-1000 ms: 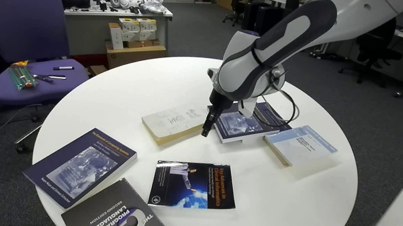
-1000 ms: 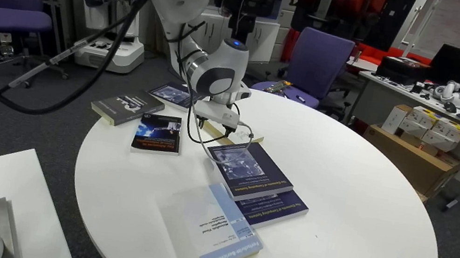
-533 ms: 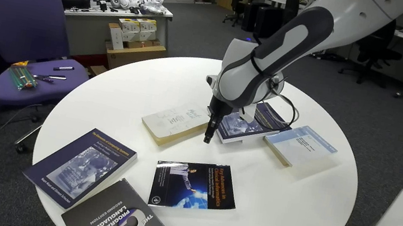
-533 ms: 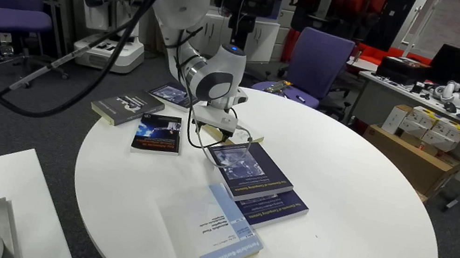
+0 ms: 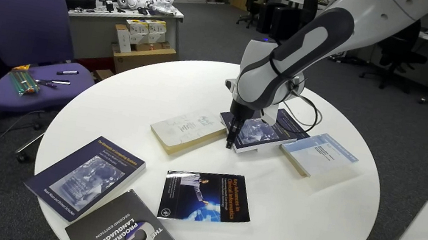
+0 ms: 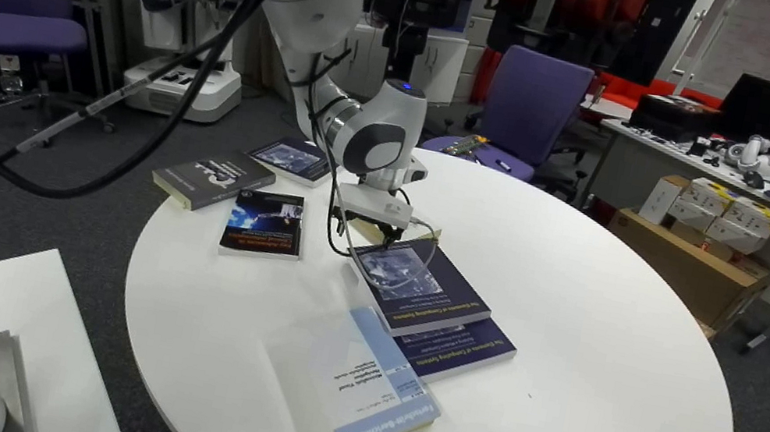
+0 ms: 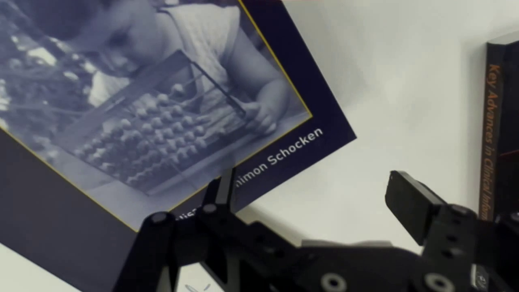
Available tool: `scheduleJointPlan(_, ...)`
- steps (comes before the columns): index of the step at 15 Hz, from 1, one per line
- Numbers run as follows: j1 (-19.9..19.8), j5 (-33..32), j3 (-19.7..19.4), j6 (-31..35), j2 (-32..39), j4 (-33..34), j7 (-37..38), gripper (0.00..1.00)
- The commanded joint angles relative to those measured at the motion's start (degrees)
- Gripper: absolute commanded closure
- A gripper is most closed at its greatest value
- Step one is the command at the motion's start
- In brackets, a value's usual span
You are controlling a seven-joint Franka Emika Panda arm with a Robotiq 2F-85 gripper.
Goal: Move one book from the left to the right.
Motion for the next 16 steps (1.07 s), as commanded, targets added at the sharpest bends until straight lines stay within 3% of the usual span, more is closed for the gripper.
scheduleJointPlan(1, -0.74, -0.92, -1.03, -2.21, -0.06, 1.78, -1.05, 0.0)
scheduleJointPlan(4, -0.15, -1.38, -2.22, -1.84, 0.04, 2.19, -0.31, 0.0)
scheduleJointPlan(11, 2.47, -3.21, -0.55, -1.59, 0.14, 4.15, -0.91, 0.0)
scheduleJointPlan(16, 4.1, -3.64, 1.34, -6.89, 3.22, 7.71, -3.83, 0.0)
